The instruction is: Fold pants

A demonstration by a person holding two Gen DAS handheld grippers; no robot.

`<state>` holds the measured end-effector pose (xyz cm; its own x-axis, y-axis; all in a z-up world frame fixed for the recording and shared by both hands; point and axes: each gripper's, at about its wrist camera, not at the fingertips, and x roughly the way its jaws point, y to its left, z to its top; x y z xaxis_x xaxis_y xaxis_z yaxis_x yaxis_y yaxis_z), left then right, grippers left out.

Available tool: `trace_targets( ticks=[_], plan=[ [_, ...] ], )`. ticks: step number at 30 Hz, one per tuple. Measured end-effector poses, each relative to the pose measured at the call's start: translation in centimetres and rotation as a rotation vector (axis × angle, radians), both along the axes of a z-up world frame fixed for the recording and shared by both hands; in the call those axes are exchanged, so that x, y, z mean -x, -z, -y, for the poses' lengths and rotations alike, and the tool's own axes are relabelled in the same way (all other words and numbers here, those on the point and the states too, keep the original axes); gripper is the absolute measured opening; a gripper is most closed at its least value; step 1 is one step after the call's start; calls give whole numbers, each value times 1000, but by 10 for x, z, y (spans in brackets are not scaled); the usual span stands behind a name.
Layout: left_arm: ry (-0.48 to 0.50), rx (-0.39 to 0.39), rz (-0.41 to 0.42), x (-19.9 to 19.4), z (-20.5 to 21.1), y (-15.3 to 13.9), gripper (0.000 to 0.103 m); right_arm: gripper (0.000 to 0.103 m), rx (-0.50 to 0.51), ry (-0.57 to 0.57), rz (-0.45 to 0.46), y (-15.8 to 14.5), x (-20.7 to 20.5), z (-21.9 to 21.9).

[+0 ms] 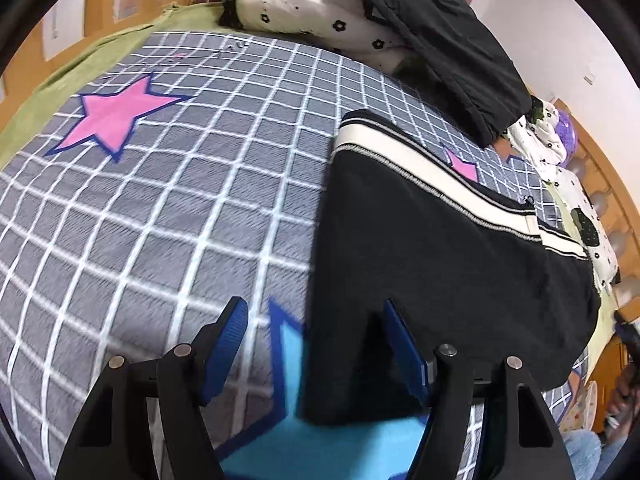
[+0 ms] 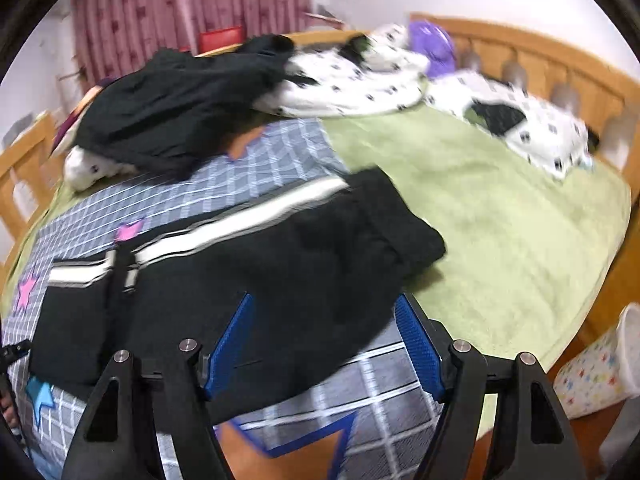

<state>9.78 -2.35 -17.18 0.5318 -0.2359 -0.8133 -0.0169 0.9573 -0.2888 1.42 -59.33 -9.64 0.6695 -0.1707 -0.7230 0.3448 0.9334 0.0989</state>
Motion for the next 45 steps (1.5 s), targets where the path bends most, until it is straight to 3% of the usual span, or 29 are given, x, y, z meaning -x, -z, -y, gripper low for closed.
trace_targets(
  ticks=[2, 7, 10, 13, 14, 15, 17, 18, 21, 25, 27, 35, 38, 40, 43, 45],
  plan=[
    [31, 19, -8, -12, 6, 2, 69, 72, -50, 22, -18, 21, -10, 20],
    [84, -34, 3, -43, 21, 4, 69, 72, -177, 52, -45, 69, -39, 48],
    [100, -2, -36, -67, 17, 18, 69, 72, -168, 56, -12, 82, -56, 56],
    [111, 35, -11, -82, 14, 22, 68, 70, -193, 92, -8, 94, -69, 65],
    [130, 32, -9, -87, 16, 22, 68, 65, -197, 101, 1, 94, -72, 67],
    [137, 34, -8, -91, 17, 23, 68, 55, -189, 116, 13, 92, -71, 68],
    [130, 41, -10, -96, 22, 24, 54, 47, -165, 114, 44, 85, -70, 71],
    [140, 52, -15, -97, 25, 23, 34, 43, -164, 112, 64, 82, -68, 72],
    [119, 53, -5, -96, 31, 13, 11, 32, -130, 100, 112, 67, -66, 63],
    [83, 41, 57, -88, 37, -15, 10, 26, 13, 71, 160, 30, -70, 27],
    [56, 100, 93, -84, 34, -32, 10, 25, 42, 59, 202, 7, -73, 12],
    [88, 272, 176, -81, -1, -100, 9, 23, 38, 14, 311, -86, -83, -42],
    [52, 207, 240, -71, -38, -124, 9, 23, 25, -35, 350, -108, -80, -72],
    [16, 178, 239, -67, -69, -131, 10, 23, -9, -80, 364, -115, -84, -95],
    [-40, 112, 213, -64, -113, -122, 10, 23, -100, -133, 346, -104, -99, -120],
    [-54, 60, 196, -62, -134, -103, 10, 23, -107, -170, 302, -87, -111, -139]
  ],
)
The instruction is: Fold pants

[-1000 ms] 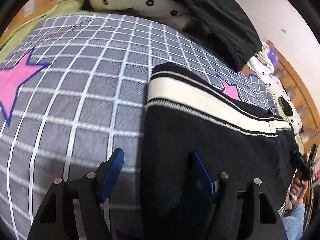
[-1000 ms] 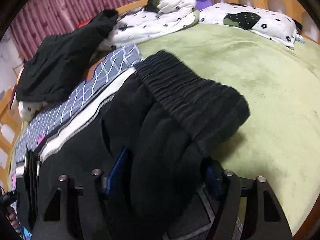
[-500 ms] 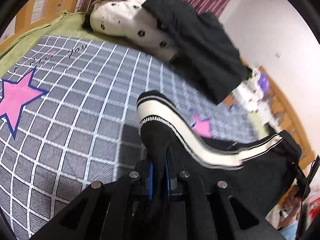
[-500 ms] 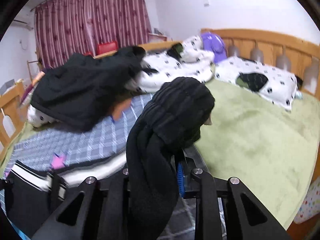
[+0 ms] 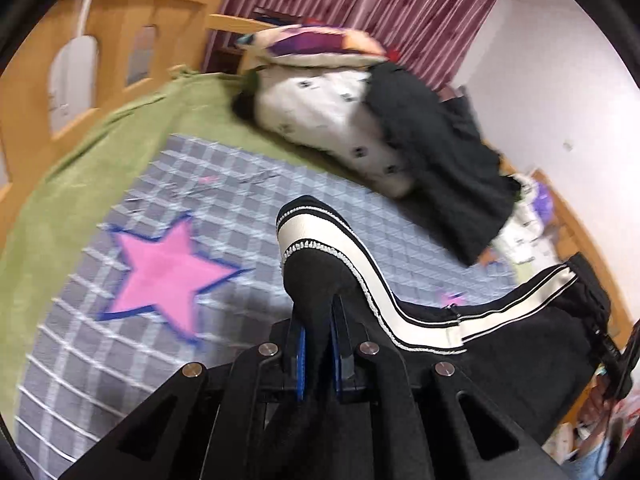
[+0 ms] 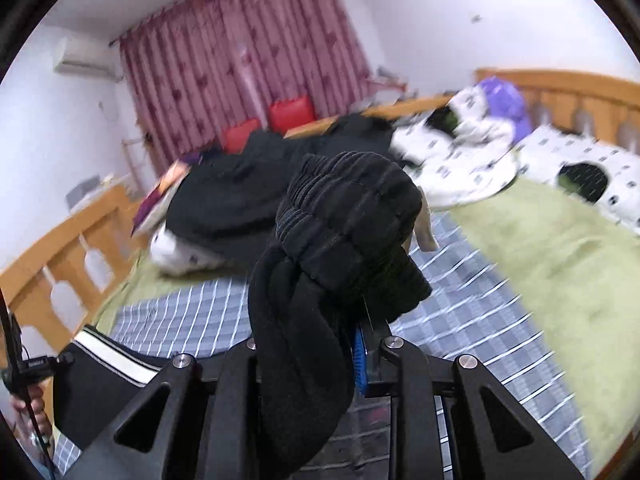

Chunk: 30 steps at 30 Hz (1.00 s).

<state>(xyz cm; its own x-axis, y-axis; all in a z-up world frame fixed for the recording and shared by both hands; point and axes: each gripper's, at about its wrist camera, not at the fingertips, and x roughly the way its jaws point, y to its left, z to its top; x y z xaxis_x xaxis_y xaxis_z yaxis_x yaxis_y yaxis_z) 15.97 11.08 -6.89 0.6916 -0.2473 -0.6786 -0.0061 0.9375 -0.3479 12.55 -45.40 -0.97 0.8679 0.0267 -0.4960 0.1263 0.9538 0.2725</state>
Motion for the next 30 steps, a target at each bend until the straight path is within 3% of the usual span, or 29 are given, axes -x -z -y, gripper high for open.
trace_targets(
  ticks=[3, 7, 10, 11, 13, 15, 19, 22, 24, 27, 30],
  plan=[
    [-6, -24, -80, -3, -24, 44, 10, 23, 75, -56, -133, 46, -22, -27],
    [-45, -38, -140, -8, -40, 89, 14, 26, 209, -19, -292, 99, -34, -28],
    [-90, -67, -173, -12, -44, 101, 29, 39, 145, -11, -406, 129, -32, 3],
    [-108, -108, -183, -13, -43, 100, 31, 45, 129, -14, -445, 135, -31, 9],
    [-115, -163, -174, -11, -40, 96, 34, 48, 98, -27, -581, 157, -27, 23],
    [-129, -223, -144, -5, -36, 87, 34, 48, 91, -30, -567, 159, -8, 31],
    [-108, -261, -73, -3, -23, 66, 49, 49, 198, -17, -451, 129, 27, 21],
    [-79, -274, -29, -10, -9, 55, 50, 49, 318, -26, -347, 108, 27, -6],
    [-59, -288, -24, -20, 3, 55, 54, 49, 330, -69, -305, 99, 14, -9],
    [-56, -312, -48, -34, 12, 68, 54, 49, 324, -122, -310, 112, -9, -21],
    [-68, -312, -132, -49, 11, 93, 54, 47, 327, -117, -405, 147, -32, -22]
  ],
)
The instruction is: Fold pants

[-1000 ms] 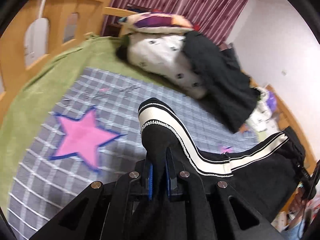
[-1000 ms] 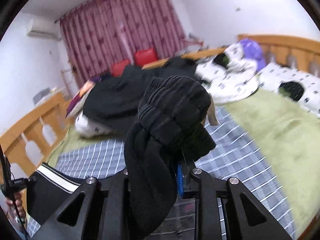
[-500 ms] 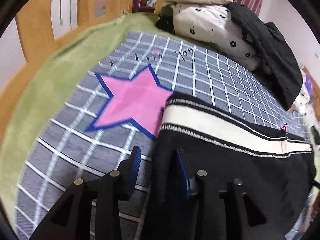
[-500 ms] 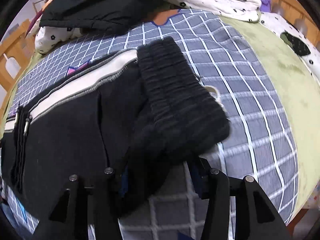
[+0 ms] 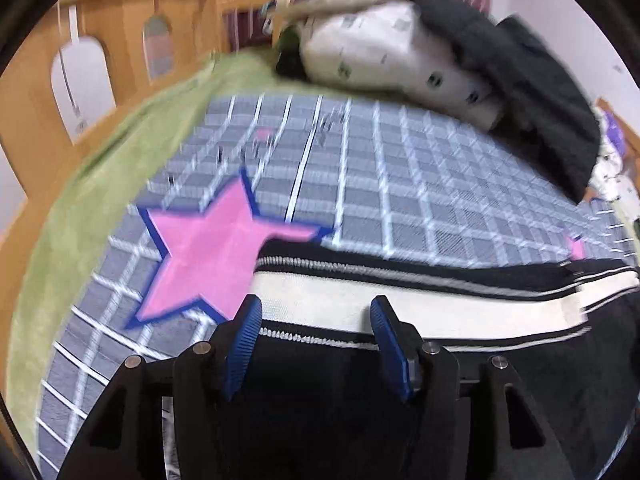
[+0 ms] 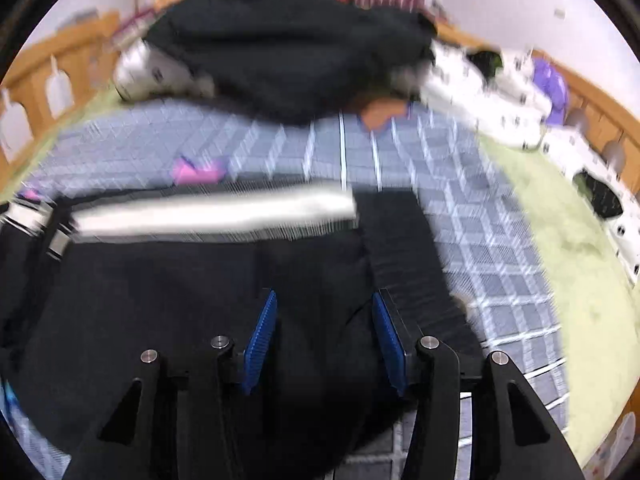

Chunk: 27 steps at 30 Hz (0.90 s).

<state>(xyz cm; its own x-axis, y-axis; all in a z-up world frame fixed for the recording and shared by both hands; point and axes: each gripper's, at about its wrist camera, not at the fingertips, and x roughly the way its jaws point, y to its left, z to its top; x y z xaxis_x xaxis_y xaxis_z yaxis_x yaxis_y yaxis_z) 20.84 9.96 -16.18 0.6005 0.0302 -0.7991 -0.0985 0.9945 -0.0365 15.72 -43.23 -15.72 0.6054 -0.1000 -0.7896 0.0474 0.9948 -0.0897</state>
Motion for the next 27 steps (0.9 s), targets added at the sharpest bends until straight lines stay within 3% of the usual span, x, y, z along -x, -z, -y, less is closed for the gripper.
trace_targets(
  ticks=[1, 3, 5, 9, 11, 15, 19, 23, 27],
  plan=[
    [0, 17, -22, -4, -2, 8, 54, 47, 17, 10, -13, 15, -2, 1],
    [6, 43, -19, -4, -6, 12, 56, 46, 139, -30, 45, 16, 7, -15],
    [9, 59, -16, -1, -8, 10, 57, 46, 191, -37, 26, 13, 9, -24],
    [1, 128, -21, 10, -15, 2, 57, 44, 51, 7, 12, -10, 14, -40],
    [2, 147, -28, 21, -15, -1, 59, 44, 3, -26, 37, -23, 16, -56],
    [-1, 96, -31, 59, -17, -7, 60, 46, -133, -111, 96, -49, 30, -107],
    [-11, 88, -10, 102, -27, -14, 60, 45, -317, -194, 50, -47, 44, -158],
    [-13, 95, -6, 141, -43, -15, 62, 30, -320, -291, 25, -38, 61, -205],
    [-35, 110, -6, 165, -60, -12, 62, 31, -378, -354, 8, -32, 77, -231]
  ],
)
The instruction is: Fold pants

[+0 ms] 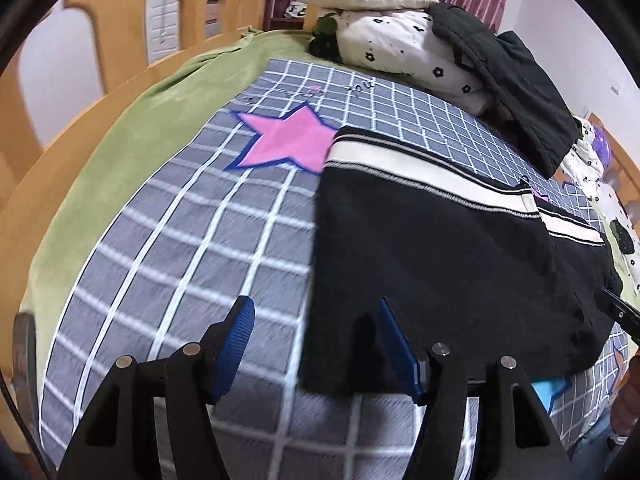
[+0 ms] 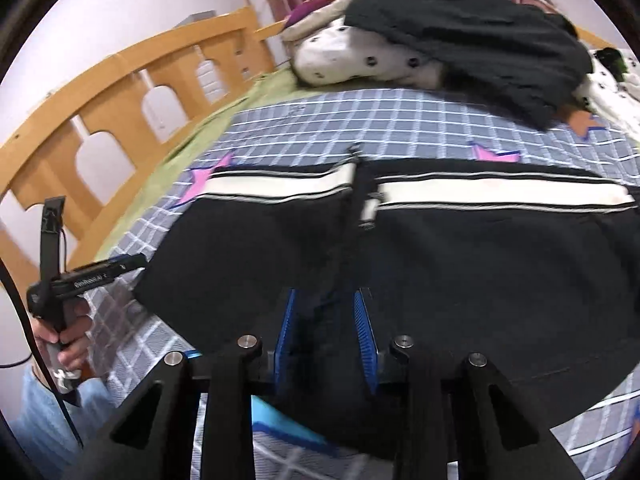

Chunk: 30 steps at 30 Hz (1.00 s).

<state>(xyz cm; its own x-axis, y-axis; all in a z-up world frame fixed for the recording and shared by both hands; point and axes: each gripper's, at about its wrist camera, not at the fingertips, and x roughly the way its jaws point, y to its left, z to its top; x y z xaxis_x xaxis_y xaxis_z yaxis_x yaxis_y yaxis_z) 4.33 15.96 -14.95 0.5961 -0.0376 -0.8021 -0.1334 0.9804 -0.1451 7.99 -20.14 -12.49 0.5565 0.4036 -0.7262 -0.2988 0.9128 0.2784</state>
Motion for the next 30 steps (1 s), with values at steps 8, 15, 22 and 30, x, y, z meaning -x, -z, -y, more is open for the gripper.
trace_targets(
  ticks=[8, 15, 22, 30],
  plan=[
    [-35, 75, 19, 18, -21, 4, 62, 4, -99, 0, -27, 16, 5, -12],
    [-15, 129, 21, 21, -22, 14, 62, 0, -27, 9, -111, 46, 8, -10],
    [-20, 140, 21, 20, -27, 20, 62, 11, -109, 11, -75, 26, 11, 3],
    [-23, 150, 17, 19, -23, 20, 62, 5, 24, 15, -53, 42, 0, -25]
  ],
)
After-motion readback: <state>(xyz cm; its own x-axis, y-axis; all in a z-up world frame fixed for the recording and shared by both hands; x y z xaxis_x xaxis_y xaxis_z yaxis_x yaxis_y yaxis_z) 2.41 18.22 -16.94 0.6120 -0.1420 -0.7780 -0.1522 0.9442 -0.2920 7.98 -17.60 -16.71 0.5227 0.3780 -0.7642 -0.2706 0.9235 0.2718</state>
